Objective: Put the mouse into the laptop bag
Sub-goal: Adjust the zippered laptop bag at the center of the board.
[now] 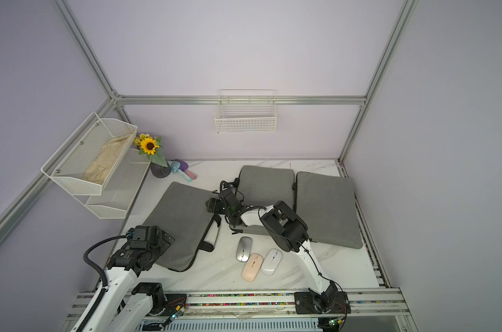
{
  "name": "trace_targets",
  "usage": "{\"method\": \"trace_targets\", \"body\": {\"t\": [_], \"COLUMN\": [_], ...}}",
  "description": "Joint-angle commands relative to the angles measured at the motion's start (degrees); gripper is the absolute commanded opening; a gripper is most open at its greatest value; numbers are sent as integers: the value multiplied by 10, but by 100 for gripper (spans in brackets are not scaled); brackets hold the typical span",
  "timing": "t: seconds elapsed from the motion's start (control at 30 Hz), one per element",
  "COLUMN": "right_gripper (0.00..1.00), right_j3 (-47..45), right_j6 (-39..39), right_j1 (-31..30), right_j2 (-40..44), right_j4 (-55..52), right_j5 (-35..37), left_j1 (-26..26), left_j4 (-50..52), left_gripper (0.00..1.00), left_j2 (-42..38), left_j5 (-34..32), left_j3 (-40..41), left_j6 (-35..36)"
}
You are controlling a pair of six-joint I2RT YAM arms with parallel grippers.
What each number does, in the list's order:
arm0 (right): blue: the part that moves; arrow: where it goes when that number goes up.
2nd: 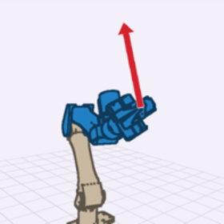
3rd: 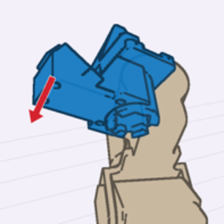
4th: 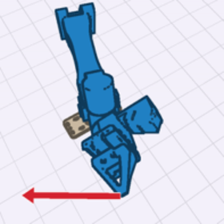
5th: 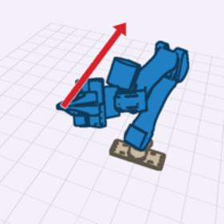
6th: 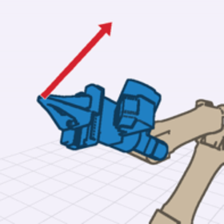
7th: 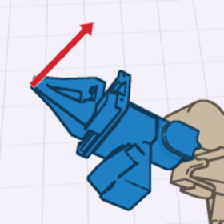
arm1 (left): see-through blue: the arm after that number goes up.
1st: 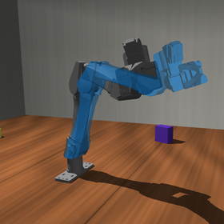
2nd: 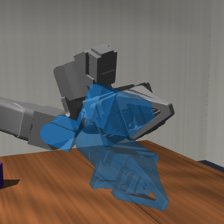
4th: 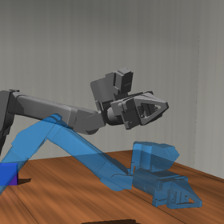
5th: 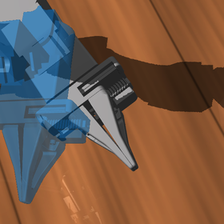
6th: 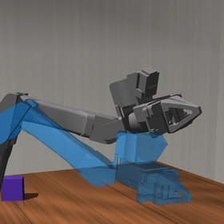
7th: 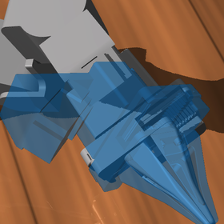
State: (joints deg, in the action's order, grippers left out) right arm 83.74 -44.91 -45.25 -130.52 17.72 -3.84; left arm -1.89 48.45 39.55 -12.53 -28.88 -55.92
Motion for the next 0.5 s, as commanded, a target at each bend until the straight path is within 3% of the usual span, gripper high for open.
{"method": "trace_targets", "body": {"t": [0.0, 0.1, 0.2, 0.4, 0.47], "right_gripper": [82, 79, 66, 18, 6], "right_j3": [5, 8, 21, 29, 33], "right_j6": [-15, -17, -16, 5, 24], "right_j1": [-1, -1, 0, -1, -1], "right_j2": [-6, -13, -23, -13, 2], "right_j4": [-21, -19, -19, 14, 24], "right_j5": [11, 10, 7, -2, -4], "left_j1": [3, 3, 3, 3, 4], "left_j4": [-13, -14, -15, -22, -32], "left_gripper": [100, 100, 100, 100, 100], "left_j2": [-10, -12, -11, -10, -10], "left_j5": [2, 3, 7, 11, 19], "left_j3": [-42, -39, -38, -10, 19], "left_j6": [9, 7, 7, -7, -26]}}
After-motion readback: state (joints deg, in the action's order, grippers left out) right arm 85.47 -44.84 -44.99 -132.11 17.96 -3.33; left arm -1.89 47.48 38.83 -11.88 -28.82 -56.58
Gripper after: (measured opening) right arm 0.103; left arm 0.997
